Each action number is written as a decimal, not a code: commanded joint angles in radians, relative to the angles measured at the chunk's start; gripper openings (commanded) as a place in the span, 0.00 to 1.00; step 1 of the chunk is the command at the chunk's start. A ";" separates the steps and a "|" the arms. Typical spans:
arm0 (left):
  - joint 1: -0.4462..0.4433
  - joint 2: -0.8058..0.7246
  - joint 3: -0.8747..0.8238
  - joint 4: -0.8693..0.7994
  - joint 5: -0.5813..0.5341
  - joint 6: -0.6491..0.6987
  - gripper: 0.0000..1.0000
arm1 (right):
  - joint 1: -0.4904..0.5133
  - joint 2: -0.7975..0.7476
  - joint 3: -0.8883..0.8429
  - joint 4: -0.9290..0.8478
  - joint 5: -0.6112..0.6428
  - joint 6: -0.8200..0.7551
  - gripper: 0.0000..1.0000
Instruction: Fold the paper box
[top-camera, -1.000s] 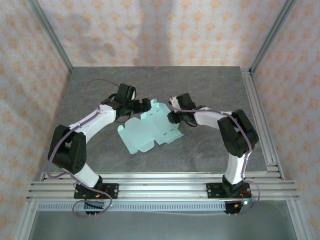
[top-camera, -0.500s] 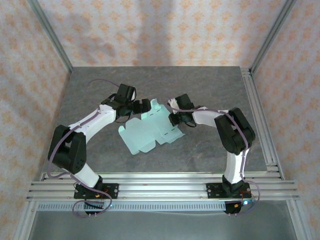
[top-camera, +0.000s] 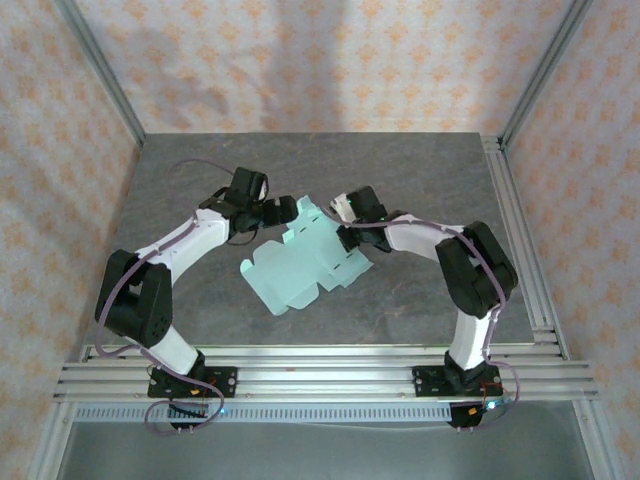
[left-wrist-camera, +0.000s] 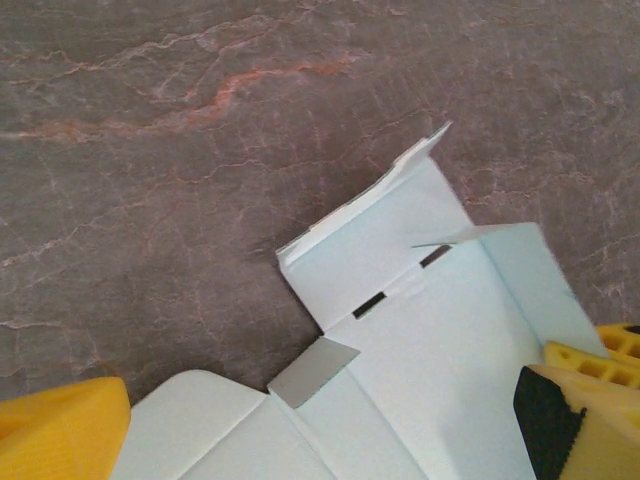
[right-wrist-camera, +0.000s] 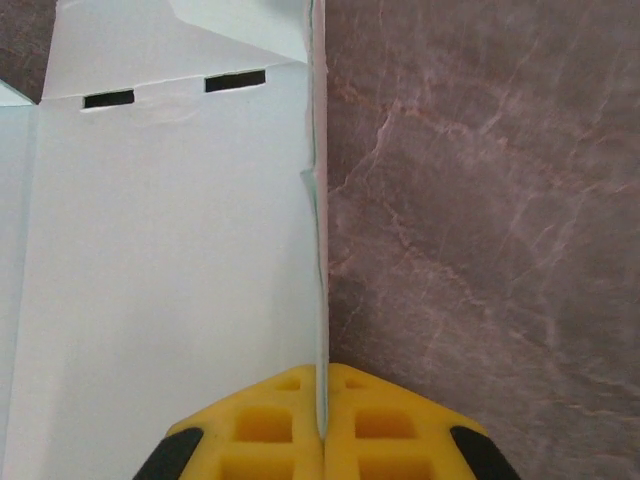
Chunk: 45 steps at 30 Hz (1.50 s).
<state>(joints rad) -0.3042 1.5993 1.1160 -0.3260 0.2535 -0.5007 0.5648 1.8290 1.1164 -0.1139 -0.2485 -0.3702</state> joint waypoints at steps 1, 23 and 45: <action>0.030 -0.040 -0.034 0.033 -0.014 -0.028 1.00 | 0.043 -0.073 0.002 -0.005 0.188 -0.133 0.00; 0.146 -0.055 -0.048 0.055 -0.084 0.032 1.00 | 0.333 0.026 -0.109 0.586 0.888 -0.802 0.00; 0.238 0.236 0.001 0.329 0.148 0.129 0.96 | 0.354 0.081 -0.188 0.855 0.814 -1.061 0.00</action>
<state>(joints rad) -0.0761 1.8072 1.0782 -0.0574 0.3359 -0.4160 0.9100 1.9285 0.9352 0.7490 0.5945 -1.4158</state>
